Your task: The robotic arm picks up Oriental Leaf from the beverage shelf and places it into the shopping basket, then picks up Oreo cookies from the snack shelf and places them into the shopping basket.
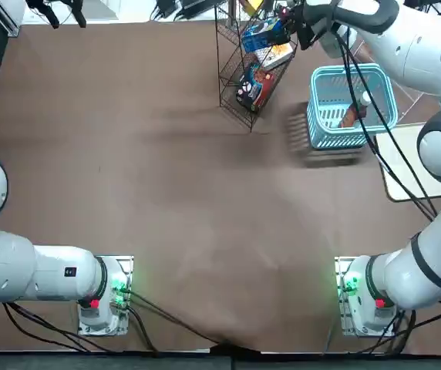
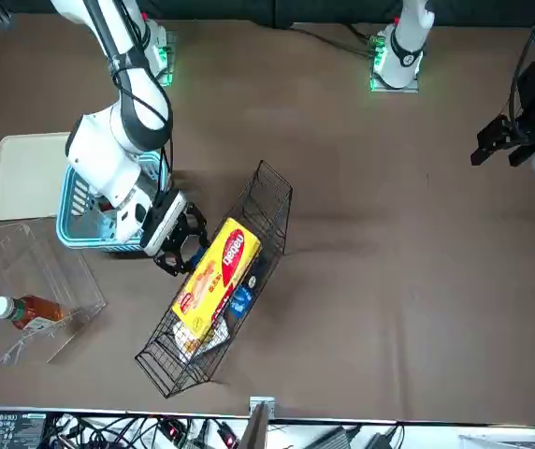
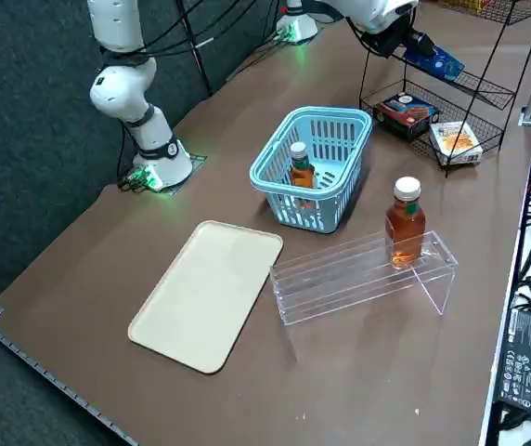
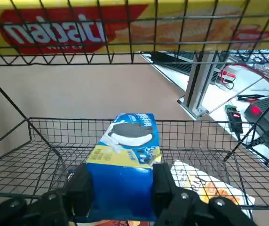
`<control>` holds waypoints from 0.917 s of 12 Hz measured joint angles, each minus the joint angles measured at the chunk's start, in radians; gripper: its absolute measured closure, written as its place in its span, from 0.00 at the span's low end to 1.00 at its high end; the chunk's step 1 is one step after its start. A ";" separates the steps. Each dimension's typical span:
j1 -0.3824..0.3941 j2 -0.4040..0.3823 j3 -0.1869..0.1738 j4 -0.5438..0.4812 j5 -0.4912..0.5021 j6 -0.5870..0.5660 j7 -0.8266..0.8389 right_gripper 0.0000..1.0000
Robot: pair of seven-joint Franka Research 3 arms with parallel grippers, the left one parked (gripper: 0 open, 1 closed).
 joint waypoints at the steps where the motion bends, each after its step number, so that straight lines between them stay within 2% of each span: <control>1: 0.000 0.000 0.000 0.001 0.000 0.000 0.000 0.36; 7: 0.000 -0.005 0.000 0.009 0.000 0.000 0.000 0.36; 11: 0.000 -0.036 -0.003 0.012 0.002 -0.021 0.000 0.36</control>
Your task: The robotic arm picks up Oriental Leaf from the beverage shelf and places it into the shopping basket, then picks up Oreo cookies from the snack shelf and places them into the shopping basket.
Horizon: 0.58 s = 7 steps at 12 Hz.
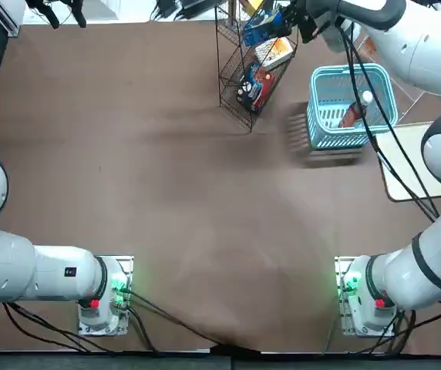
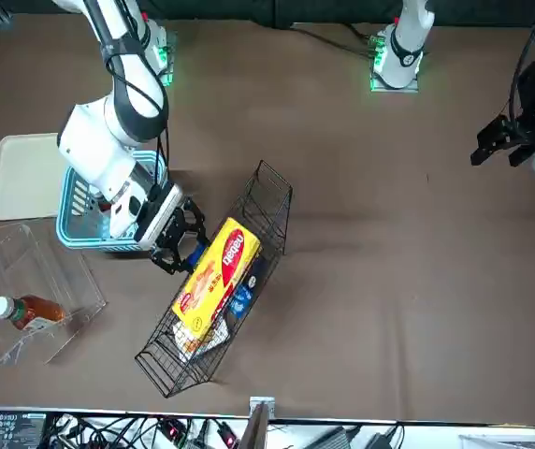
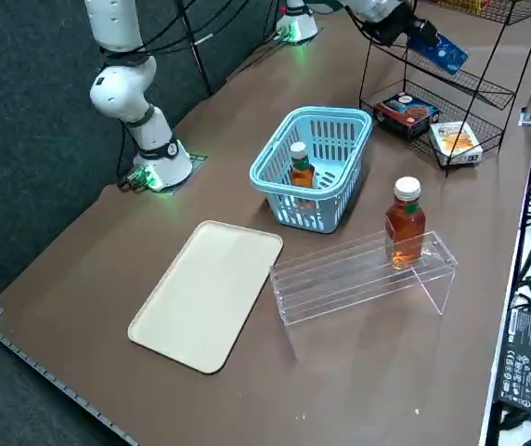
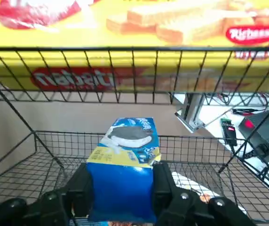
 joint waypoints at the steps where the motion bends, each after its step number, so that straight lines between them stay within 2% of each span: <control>1: -0.001 -0.007 -0.004 0.000 0.001 -0.015 0.000 0.36; 7: -0.028 -0.078 -0.022 -0.040 0.002 -0.104 0.000 0.36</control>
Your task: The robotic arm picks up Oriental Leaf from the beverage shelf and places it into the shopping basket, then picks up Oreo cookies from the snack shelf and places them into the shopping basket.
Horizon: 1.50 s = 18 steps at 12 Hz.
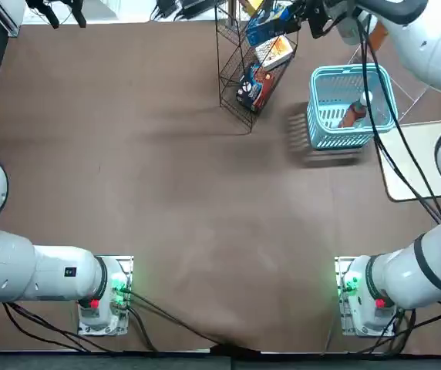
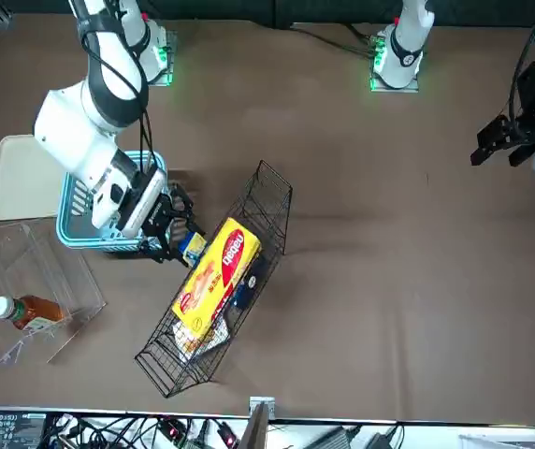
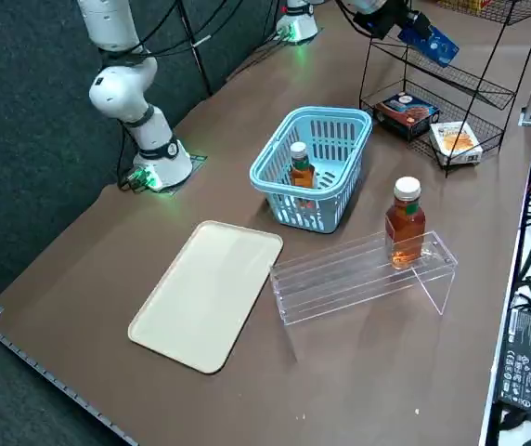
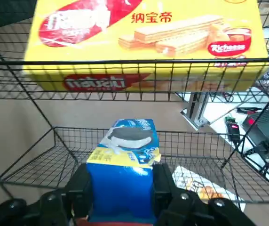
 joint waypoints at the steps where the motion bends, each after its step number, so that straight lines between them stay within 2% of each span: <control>1: -0.006 -0.021 -0.001 -0.018 0.000 -0.012 0.000 0.36; 5: -0.042 -0.141 -0.003 -0.110 -0.001 -0.088 -0.003 0.36; 9: -0.136 -0.284 -0.006 -0.187 -0.047 -0.263 -0.007 0.39; 10: -0.201 -0.340 -0.008 -0.197 -0.099 -0.375 -0.004 0.40; 12: -0.253 -0.389 -0.011 -0.198 -0.185 -0.465 0.035 0.40; 18: -0.312 -0.483 -0.012 -0.198 -0.480 -0.631 0.251 0.40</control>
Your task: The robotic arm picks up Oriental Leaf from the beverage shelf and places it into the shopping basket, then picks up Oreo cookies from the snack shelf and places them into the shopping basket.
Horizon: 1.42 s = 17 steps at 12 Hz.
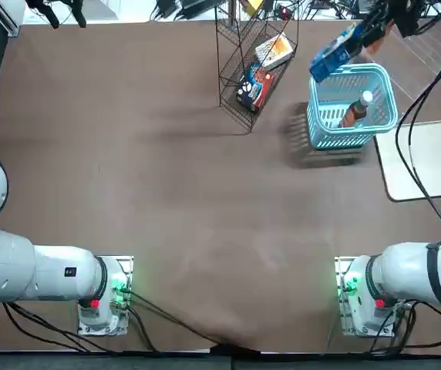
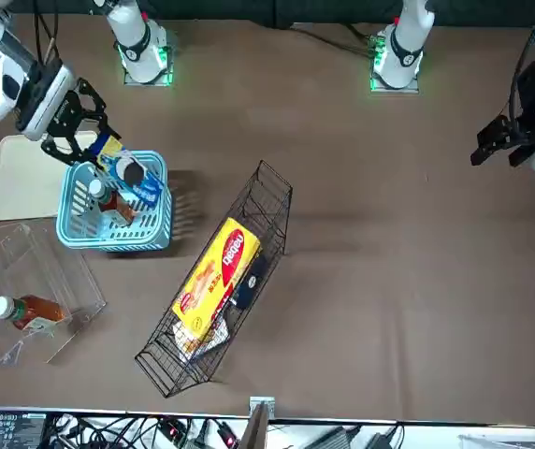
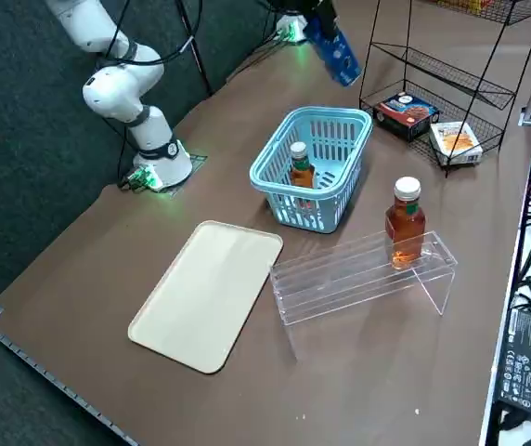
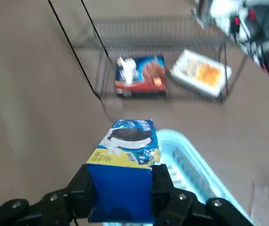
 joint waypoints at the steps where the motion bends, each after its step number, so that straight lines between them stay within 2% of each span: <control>1: -0.002 -0.004 0.000 0.002 -0.053 -0.017 0.048 0.40; 5: -0.002 -0.011 0.009 0.022 -0.228 -0.065 0.291 0.40; 9: -0.002 -0.010 0.023 0.025 -0.313 -0.087 0.533 0.40; 10: -0.001 -0.008 0.043 0.025 -0.347 -0.093 0.675 0.40; 13: -0.001 0.013 0.074 0.022 -0.370 -0.099 0.878 0.40; 17: -0.002 0.089 0.077 0.016 -0.373 -0.098 1.071 0.40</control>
